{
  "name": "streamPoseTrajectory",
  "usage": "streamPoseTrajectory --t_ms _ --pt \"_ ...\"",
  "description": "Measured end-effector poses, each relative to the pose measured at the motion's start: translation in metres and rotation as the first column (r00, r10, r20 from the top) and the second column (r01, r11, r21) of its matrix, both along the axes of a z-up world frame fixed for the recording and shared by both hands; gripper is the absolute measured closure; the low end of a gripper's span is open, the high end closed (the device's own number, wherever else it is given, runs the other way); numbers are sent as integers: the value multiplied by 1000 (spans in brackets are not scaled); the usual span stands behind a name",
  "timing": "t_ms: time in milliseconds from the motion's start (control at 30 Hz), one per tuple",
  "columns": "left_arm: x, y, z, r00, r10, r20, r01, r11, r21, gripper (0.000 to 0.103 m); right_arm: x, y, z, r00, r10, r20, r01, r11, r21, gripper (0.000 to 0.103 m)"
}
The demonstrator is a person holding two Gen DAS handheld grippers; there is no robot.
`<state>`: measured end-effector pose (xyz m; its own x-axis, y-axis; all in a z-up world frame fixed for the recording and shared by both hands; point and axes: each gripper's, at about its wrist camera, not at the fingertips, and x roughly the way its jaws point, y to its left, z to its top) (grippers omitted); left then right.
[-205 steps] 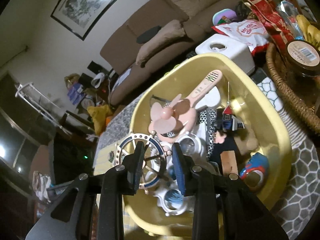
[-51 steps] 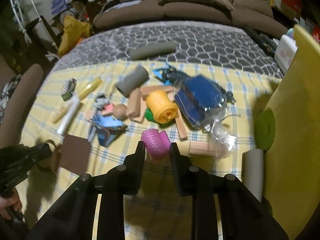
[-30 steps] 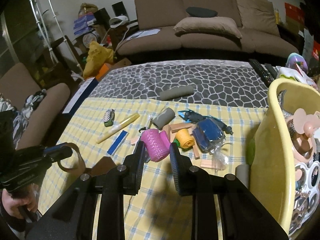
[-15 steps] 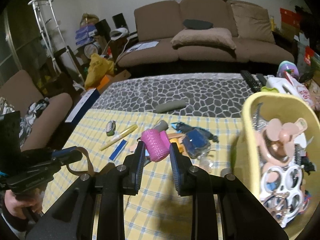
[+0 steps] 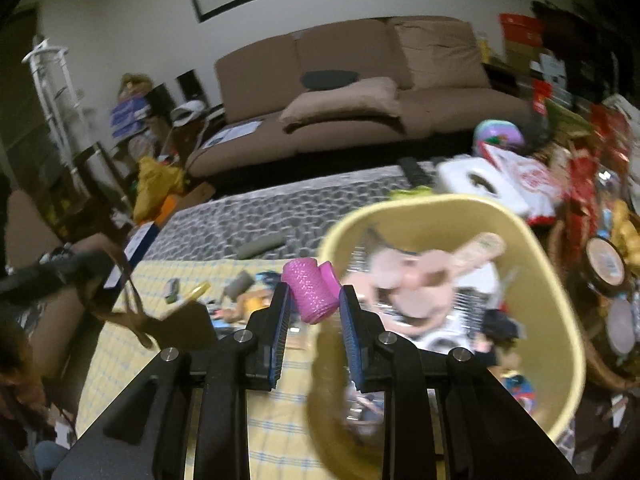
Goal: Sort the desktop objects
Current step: 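Carry the leather piece and pink roll over the yellow basket and open both grippers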
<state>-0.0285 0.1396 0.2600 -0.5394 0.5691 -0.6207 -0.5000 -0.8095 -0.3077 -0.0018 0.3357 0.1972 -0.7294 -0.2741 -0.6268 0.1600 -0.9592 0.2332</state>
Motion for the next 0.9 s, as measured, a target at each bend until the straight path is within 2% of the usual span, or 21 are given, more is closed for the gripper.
streamPoseTrajectory --t_ms 133,267,533,767,900 --pt "-10 47 26 998 -59 -29 58 998 -13 92 4 30 -8 999 -34 26 35 999 -12 78" --pt "-21 86 35 995 -98 -37 97 995 -32 92 8 45 -16 998 -28 50 28 1000 -13 78" --pt "-35 148 28 989 -145 -23 144 988 -59 92 17 60 -40 995 -7 100 4 999 32 78" --pt "-37 189 21 983 -185 -18 183 980 -74 92 21 100 -47 991 -98 93 95 995 37 78" --pt "-38 209 19 980 -199 -18 197 978 -69 92 25 107 -45 986 -146 81 139 986 91 75"
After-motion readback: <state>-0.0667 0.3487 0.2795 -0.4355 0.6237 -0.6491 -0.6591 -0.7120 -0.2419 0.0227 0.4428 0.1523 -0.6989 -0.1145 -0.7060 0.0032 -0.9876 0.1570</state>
